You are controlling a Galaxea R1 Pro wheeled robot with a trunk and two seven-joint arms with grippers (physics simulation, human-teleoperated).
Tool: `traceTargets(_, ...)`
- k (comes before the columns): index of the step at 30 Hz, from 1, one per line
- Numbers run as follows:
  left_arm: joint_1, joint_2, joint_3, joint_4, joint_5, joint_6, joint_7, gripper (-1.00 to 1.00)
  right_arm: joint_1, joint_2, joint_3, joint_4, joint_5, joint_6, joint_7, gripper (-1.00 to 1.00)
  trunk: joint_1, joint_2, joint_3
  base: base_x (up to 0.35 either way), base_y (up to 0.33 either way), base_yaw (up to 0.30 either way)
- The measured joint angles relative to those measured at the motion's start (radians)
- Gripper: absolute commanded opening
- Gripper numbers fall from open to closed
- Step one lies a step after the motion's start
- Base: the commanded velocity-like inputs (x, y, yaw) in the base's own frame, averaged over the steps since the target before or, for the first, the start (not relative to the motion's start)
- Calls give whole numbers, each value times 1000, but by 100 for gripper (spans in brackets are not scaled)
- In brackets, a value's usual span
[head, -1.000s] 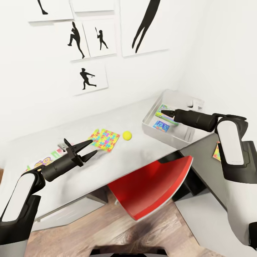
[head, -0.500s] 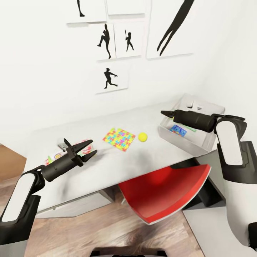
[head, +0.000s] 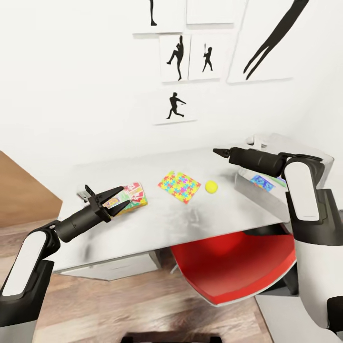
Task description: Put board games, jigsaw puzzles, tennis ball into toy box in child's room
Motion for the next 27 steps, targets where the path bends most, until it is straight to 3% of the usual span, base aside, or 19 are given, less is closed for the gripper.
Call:
traceTargets(18, 0, 0, 0, 0, 0, 0, -1, 100, 5, 3, 3, 0, -1, 0, -3, 100, 0, 0, 12, 0, 3, 270)
traceTargets(27, 0, 1, 0, 0, 0, 2, -1, 100, 24, -1, 29, 1, -9, 0, -3, 100, 0, 0, 15, 0, 174, 160)
